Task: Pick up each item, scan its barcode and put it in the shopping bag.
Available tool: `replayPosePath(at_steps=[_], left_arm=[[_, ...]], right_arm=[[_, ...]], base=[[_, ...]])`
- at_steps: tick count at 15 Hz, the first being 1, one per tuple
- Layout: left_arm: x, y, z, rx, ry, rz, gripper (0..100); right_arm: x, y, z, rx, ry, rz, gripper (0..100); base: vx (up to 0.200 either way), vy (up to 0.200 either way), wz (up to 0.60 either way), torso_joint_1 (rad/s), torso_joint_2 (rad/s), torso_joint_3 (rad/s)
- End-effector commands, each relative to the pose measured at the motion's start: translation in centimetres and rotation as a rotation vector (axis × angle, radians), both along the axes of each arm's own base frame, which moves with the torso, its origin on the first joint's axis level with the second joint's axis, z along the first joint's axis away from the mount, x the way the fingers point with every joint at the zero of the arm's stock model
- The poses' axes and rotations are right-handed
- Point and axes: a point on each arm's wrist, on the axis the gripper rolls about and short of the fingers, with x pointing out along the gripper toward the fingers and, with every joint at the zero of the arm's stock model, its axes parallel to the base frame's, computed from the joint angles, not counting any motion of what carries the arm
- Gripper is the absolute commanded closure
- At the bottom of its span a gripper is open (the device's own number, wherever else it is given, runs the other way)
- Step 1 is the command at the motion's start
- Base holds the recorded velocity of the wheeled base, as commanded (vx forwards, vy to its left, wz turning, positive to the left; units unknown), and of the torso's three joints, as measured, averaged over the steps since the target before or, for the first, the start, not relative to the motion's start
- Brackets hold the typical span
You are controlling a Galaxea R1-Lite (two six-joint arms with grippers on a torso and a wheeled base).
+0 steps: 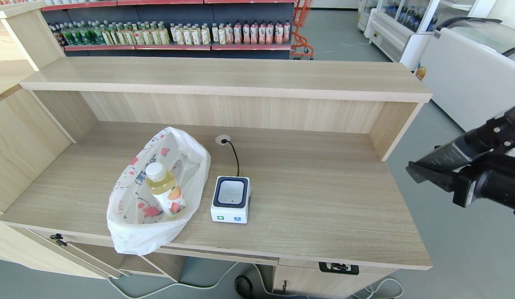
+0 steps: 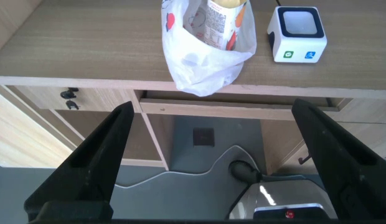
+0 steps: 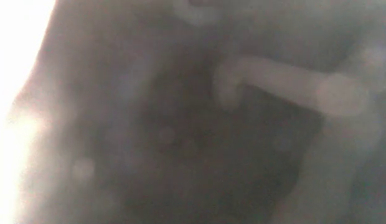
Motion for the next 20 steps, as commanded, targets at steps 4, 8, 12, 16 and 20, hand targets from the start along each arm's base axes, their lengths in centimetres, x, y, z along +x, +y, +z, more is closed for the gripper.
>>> replayPosePath(at_steps=[4, 8, 12, 16, 20], left_arm=[[0.0, 0.0, 0.0, 0.000, 0.000, 0.000, 0], [0.0, 0.0, 0.0, 0.000, 0.000, 0.000, 0], [0.0, 0.0, 0.0, 0.000, 0.000, 0.000, 0], [0.0, 0.0, 0.0, 0.000, 0.000, 0.000, 0], [0.0, 0.0, 0.0, 0.000, 0.000, 0.000, 0]], right_arm=[[-1.3, -1.2, -2.0, 0.110, 0.159, -0.085, 100], [-1.3, 0.8, -2.7, 0.138, 0.213, -0.009, 100], [-1.1, 3.3, -3.3, 0.252, 0.391, -0.232, 100], [-1.0, 5.8, -1.4, 0.372, 0.582, -0.228, 100], [-1.4, 8.2, -0.5, 0.414, 0.687, -0.186, 100]], base=[[0.000, 0.000, 0.00, 0.000, 0.00, 0.000], [0.000, 0.000, 0.00, 0.000, 0.00, 0.000], [0.000, 0.000, 0.00, 0.000, 0.00, 0.000], [0.000, 0.000, 0.00, 0.000, 0.00, 0.000], [0.000, 0.000, 0.00, 0.000, 0.00, 0.000]])
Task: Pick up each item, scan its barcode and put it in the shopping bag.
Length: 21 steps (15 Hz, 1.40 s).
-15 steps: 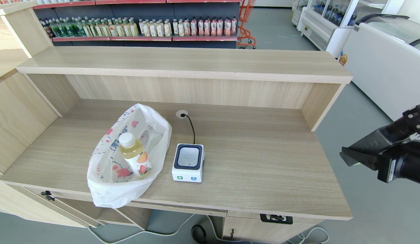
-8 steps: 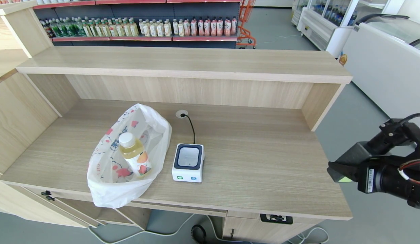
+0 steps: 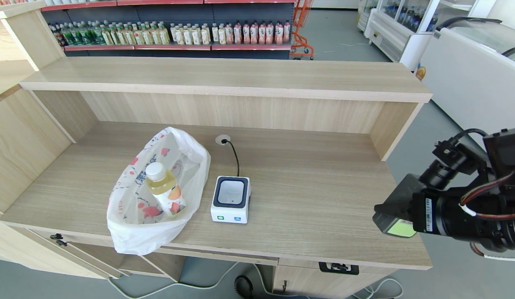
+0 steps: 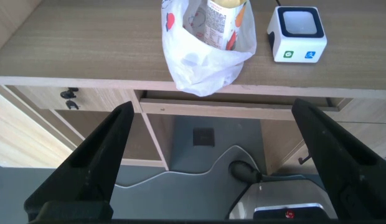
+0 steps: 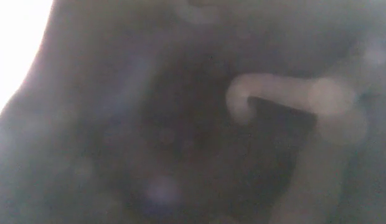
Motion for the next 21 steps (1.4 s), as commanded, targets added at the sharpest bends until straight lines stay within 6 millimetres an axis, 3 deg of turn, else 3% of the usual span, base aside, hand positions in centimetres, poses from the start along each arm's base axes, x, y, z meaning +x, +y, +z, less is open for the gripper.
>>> replayPosePath(at_steps=[1, 4, 8, 16, 21], left_arm=[[0.0, 0.0, 0.0, 0.000, 0.000, 0.000, 0], [0.0, 0.0, 0.0, 0.000, 0.000, 0.000, 0], [0.0, 0.0, 0.0, 0.000, 0.000, 0.000, 0], [0.0, 0.0, 0.0, 0.000, 0.000, 0.000, 0], [0.0, 0.0, 0.0, 0.001, -0.001, 0.000, 0]], right_arm=[[0.1, 1.8, 0.4, 0.035, 0.042, 0.030, 100], [-0.3, 3.4, 0.8, 0.079, 0.088, 0.054, 100], [-0.2, 4.2, 0.5, 0.063, 0.088, 0.055, 100], [0.1, 4.4, 0.4, 0.070, 0.097, 0.049, 100], [3.4, 5.5, 0.9, 0.076, 0.086, 0.005, 100]], base=[[0.000, 0.000, 0.00, 0.000, 0.00, 0.000], [0.000, 0.000, 0.00, 0.000, 0.00, 0.000], [0.000, 0.000, 0.00, 0.000, 0.00, 0.000], [0.000, 0.200, 0.00, 0.001, 0.00, 0.004], [0.000, 0.200, 0.00, 0.002, 0.00, 0.006]])
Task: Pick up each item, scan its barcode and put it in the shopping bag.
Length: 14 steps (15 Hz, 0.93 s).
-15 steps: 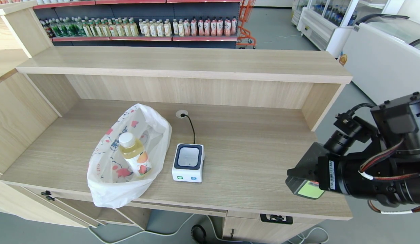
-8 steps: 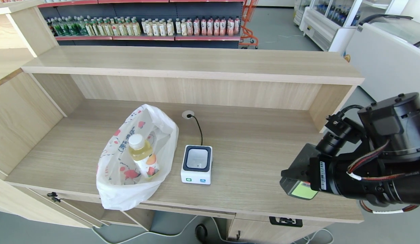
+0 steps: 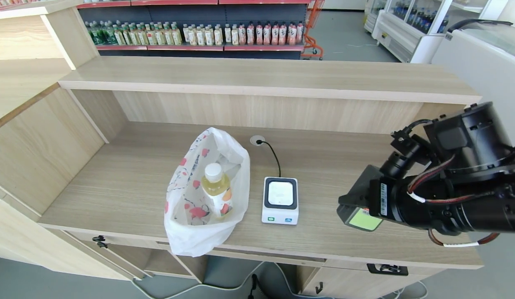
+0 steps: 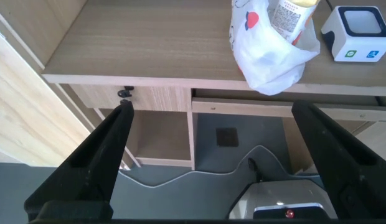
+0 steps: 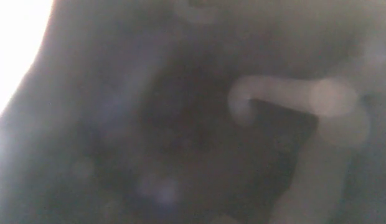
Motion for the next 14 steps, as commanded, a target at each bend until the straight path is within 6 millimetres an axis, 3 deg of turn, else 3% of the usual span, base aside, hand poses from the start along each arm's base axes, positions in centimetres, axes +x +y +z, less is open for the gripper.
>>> replayPosePath(at_steps=[1, 7, 14], left_arm=[[0.0, 0.0, 0.0, 0.002, 0.000, 0.000, 0], [0.0, 0.0, 0.0, 0.003, 0.000, 0.000, 0], [0.0, 0.0, 0.0, 0.003, 0.000, 0.002, 0]], right_arm=[[2.3, 0.9, -0.2, -0.007, 0.007, -0.023, 100], [7.2, 2.7, -1.3, -0.061, 0.012, -0.078, 100], [9.2, 4.0, -3.1, -0.082, 0.048, -0.075, 100]], base=[[0.000, 0.000, 0.00, 0.000, 0.00, 0.000], [0.000, 0.000, 0.00, 0.000, 0.00, 0.000], [0.000, 0.000, 0.00, 0.000, 0.00, 0.000]])
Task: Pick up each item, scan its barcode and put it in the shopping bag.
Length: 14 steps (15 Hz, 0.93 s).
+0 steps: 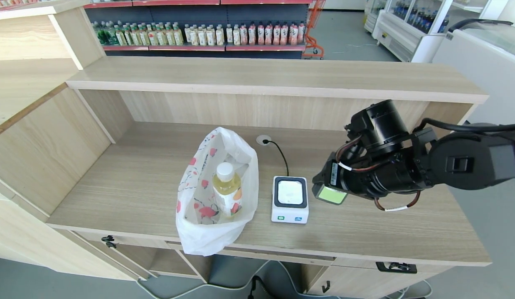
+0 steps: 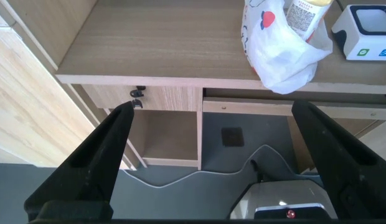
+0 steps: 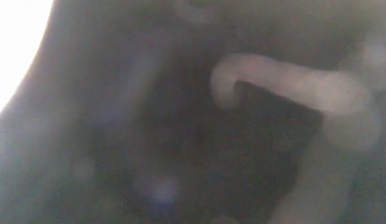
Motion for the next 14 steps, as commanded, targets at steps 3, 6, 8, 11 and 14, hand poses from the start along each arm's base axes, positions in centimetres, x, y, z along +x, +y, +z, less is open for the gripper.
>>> replayPosePath(at_steps=[3, 6, 8, 11, 14], left_arm=[[0.0, 0.0, 0.0, 0.002, -0.001, 0.002, 0], [0.0, 0.0, 0.0, 0.002, -0.001, 0.000, 0], [0.0, 0.0, 0.0, 0.000, 0.000, 0.000, 0], [0.0, 0.0, 0.0, 0.002, -0.001, 0.000, 0], [0.0, 0.0, 0.0, 0.000, 0.000, 0.000, 0]], right_arm=[[0.9, 1.2, -1.3, -0.014, 0.028, 0.014, 100], [1.5, 1.8, -1.5, -0.011, 0.025, 0.018, 100], [1.9, 2.2, -2.1, -0.019, 0.035, 0.021, 100], [1.8, 3.0, -2.6, -0.026, 0.045, 0.037, 100], [2.5, 3.6, -3.3, -0.031, 0.051, 0.039, 100]], base=[[0.000, 0.000, 0.00, 0.000, 0.00, 0.000], [0.000, 0.000, 0.00, 0.000, 0.00, 0.000], [0.000, 0.000, 0.00, 0.000, 0.00, 0.000], [0.000, 0.000, 0.00, 0.000, 0.00, 0.000], [0.000, 0.000, 0.00, 0.000, 0.00, 0.000]])
